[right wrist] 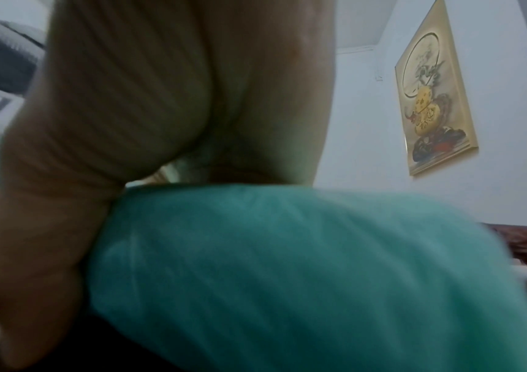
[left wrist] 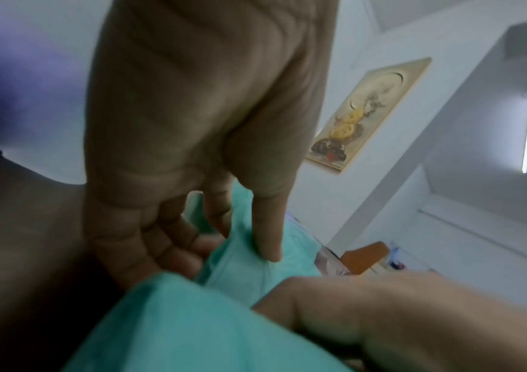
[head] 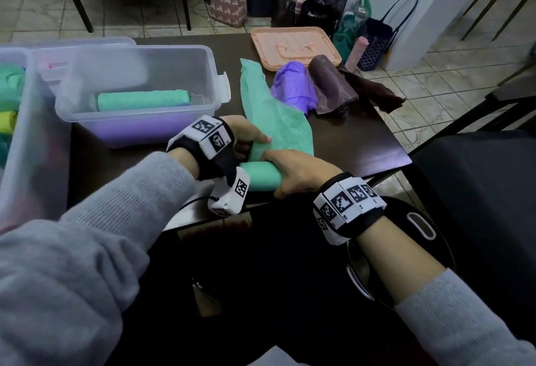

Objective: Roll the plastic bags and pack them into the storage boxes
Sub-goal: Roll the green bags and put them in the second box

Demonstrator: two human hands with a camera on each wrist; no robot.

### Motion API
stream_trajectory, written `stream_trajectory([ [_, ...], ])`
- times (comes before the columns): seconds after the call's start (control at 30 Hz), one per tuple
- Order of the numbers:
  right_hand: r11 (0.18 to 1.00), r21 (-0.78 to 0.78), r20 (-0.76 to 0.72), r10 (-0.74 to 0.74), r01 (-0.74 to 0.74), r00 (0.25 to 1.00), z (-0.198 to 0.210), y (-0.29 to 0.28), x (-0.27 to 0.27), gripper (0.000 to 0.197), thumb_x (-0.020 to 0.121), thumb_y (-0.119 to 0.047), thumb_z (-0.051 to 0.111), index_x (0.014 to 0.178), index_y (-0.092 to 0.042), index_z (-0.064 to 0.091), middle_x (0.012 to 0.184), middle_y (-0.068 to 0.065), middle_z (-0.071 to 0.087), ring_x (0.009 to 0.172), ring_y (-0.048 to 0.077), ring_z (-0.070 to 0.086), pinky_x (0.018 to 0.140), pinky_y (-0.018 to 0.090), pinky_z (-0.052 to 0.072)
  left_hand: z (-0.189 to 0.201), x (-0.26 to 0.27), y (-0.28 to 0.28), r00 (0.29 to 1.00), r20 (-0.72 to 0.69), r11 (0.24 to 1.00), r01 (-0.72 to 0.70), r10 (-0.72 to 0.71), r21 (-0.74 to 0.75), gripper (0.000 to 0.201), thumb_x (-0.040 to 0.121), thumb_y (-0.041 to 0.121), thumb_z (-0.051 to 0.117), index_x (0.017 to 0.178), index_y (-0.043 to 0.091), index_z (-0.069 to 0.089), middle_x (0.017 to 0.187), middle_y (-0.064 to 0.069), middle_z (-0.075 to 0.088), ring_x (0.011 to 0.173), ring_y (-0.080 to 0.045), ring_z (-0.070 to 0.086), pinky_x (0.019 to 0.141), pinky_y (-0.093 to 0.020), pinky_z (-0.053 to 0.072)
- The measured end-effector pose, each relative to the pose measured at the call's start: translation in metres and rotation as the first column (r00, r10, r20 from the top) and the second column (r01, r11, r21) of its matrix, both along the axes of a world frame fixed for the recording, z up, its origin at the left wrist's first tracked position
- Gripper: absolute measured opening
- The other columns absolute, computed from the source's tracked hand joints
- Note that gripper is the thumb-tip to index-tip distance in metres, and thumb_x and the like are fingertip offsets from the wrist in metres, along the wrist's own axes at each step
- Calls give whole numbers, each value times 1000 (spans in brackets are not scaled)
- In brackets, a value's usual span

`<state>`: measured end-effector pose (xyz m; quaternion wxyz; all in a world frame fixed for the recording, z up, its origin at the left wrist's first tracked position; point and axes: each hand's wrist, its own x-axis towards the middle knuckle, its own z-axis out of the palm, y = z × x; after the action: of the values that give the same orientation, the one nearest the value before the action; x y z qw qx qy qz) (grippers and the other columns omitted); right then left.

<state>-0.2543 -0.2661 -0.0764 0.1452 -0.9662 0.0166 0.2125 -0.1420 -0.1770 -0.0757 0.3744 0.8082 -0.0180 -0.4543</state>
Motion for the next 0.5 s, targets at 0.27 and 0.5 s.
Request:
stream_trajectory([
  [0.27, 997, -63, 38, 54, -51, 998, 5, -1, 1, 59, 65, -20, 75, 119, -19, 51, 118, 4, 58, 109, 24, 54, 84, 33, 44, 28, 6, -6, 954, -146, 890, -297, 262, -346, 18, 85, 10, 68, 98, 0, 62, 83, -11, 68, 64, -20, 65, 43, -29, 52],
  [0.5, 995, -70, -30, 67, -69, 997, 4, 0, 1, 65, 65, -18, 75, 125, -19, 51, 113, 7, 51, 106, 27, 54, 86, 34, 45, 72, 37, -25, 869, 34, 726, -390, 493, -566, 39, 86, 13, 67, 119, -4, 55, 110, -11, 66, 91, -23, 65, 79, -39, 56],
])
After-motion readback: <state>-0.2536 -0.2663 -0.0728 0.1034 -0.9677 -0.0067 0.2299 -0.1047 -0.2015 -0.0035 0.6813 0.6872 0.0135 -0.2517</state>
